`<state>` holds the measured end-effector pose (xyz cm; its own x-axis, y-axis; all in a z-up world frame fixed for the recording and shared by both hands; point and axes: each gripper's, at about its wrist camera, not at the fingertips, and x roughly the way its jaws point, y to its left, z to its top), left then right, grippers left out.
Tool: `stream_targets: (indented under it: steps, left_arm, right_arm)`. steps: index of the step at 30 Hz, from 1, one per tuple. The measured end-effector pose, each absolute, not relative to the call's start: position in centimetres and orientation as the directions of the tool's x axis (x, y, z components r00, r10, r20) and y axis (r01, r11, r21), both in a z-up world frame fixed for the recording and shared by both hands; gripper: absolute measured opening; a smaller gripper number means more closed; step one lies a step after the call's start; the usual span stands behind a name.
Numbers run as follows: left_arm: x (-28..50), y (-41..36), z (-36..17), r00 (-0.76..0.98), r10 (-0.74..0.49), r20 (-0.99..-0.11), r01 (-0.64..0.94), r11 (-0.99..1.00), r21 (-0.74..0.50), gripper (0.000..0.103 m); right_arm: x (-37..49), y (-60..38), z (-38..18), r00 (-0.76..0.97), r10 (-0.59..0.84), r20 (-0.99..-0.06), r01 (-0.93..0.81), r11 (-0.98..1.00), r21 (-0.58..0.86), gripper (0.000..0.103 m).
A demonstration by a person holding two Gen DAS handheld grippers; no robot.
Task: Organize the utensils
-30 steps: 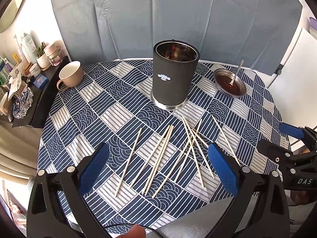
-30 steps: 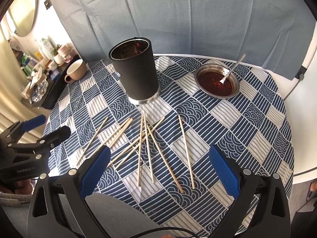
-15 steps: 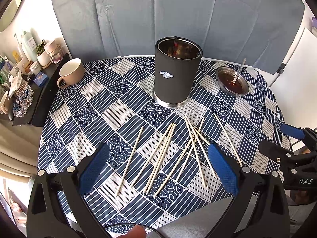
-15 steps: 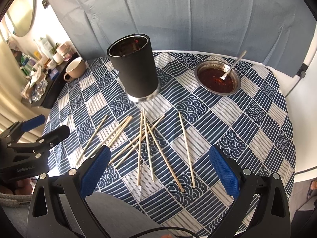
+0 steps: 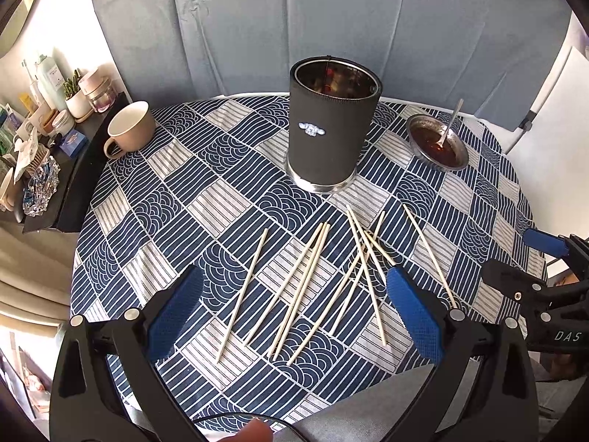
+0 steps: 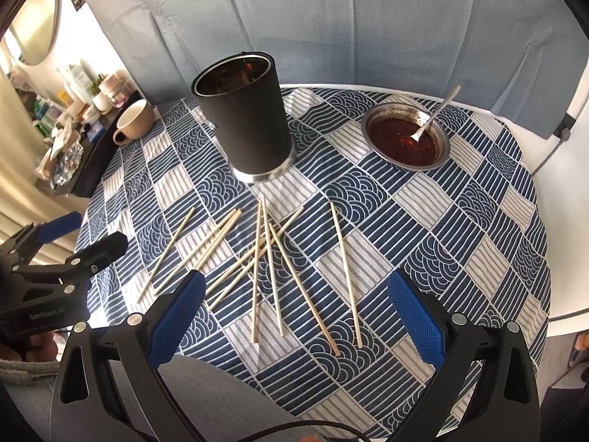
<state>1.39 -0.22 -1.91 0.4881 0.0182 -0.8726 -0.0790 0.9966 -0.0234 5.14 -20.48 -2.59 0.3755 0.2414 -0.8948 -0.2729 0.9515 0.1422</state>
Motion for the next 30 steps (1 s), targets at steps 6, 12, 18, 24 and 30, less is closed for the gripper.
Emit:
stream_targets:
  steps: [6,12,18,24,30]
  left_arm:
    - [2.0,0.0,-2.6,0.459,0.023,-0.888,-0.087,0.996,-0.019,0.097]
    - [2.9,0.5,-3.7,0.412,0.031,-0.910,-0.107,0.994,-0.015,0.097]
    - [4.0,1.1,-5.2,0.353,0.041,-0.935,-0.128,0.992,-0.005,0.097]
    - [5.2,1.6,-6.8,0.290,0.023,-0.957,-0.132,0.991,-0.016,0.097]
    - [6.2,2.5,-8.7,0.217,0.001,-0.976,-0.159,0.987,-0.034,0.097]
  right_arm:
    - [5.6,-20.4,-3.4,0.347,0.229,-0.910,-0.268,0.954,0.138,0.095]
    - [6.4,-20.4,-4.5,0.310,0.221,-0.925,-0.256,0.956,0.142,0.095]
    - [7.5,-20.4,-5.7,0.269,0.211,-0.940,-0.244,0.959,0.146,0.095]
    - [9.0,-20.4,-7.4,0.215,0.190,-0.958,-0.233,0.963,0.139,0.095]
    - [10.5,-20.5,-9.1,0.189,0.148,-0.971,-0.231,0.968,0.103,0.095]
